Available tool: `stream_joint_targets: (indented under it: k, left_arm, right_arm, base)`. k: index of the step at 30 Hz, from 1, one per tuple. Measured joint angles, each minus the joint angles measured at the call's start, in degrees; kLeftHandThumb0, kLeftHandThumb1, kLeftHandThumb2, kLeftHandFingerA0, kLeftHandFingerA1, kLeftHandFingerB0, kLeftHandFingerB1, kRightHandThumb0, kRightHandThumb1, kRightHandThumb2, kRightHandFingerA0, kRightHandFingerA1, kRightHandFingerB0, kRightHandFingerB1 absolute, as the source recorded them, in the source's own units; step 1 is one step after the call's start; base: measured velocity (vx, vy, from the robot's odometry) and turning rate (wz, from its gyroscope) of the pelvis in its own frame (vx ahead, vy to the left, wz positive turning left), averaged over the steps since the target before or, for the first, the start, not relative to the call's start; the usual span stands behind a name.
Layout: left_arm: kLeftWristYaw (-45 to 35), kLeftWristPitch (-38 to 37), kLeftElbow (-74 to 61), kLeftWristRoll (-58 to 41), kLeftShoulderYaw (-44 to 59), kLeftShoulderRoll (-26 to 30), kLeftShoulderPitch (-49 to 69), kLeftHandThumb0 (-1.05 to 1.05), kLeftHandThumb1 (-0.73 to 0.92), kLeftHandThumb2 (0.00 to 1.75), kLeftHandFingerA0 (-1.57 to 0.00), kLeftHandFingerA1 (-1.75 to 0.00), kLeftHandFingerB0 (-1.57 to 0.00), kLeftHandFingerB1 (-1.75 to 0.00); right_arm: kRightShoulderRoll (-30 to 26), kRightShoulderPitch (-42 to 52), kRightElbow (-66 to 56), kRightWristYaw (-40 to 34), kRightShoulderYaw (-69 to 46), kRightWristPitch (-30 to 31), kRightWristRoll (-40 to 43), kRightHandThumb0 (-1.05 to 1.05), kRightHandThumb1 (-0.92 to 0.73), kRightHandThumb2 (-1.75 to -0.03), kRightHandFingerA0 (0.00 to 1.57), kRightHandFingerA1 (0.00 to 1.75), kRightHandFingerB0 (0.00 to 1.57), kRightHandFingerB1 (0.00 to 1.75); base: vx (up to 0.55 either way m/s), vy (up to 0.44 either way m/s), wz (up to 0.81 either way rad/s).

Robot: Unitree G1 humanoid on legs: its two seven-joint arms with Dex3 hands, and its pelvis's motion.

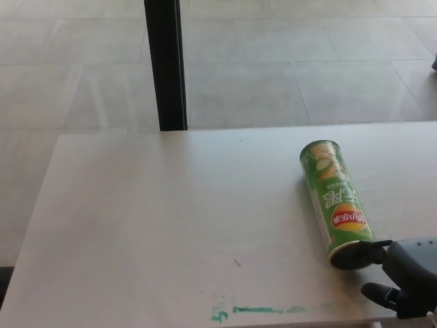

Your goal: Use the right hand as a fist to push the chips tray inside its container kept in the middle of the desk

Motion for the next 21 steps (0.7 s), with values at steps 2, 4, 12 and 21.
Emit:
stream_joint_targets:
  k: [2,4,12,21]
  left_arm:
    - [0.0,0.0,-0.01,-0.01,0.0,0.0,0.01,-0.72,0.92,0.7,-0.57,-0.62,-0.48,-0.5]
    - [-0.01,0.0,-0.01,0.0,-0.03,0.0,-0.01,-0.7,0.92,0.68,-0.56,-0.6,-0.46,-0.49]
    - [-0.09,0.0,-0.03,0.01,-0.17,0.02,-0.02,-0.72,0.92,0.72,-0.59,-0.6,-0.46,-0.49]
    - [-0.08,0.0,-0.04,0.02,-0.26,-0.02,-0.19,-0.71,0.92,0.69,-0.57,-0.62,-0.46,-0.5]
  right_arm:
    - [-0.46,1.08,-1.67,0.27,-0.19,0.16,0.11,-0.62,-0.86,-0.68,0.85,1.37,0.43,0.41]
    - [-0.91,1.57,-2.78,0.79,-0.32,0.26,0.34,-0.62,-0.86,-0.66,0.87,1.32,0.5,0.44]
    - [-4.85,5.11,-11.73,6.5,-2.12,-0.96,4.22,-0.58,-0.8,-0.64,0.88,0.94,0.63,0.46]
    - [-7.81,6.56,-20.46,14.32,-3.51,-0.47,9.77,-0.57,-0.77,-0.64,0.8,0.7,0.55,0.45]
  base:
    - [0.0,0.0,0.0]
    - [0.0,0.0,0.0]
    - [0.0,0.001,0.01]
    - [0.0,0.0,0.0]
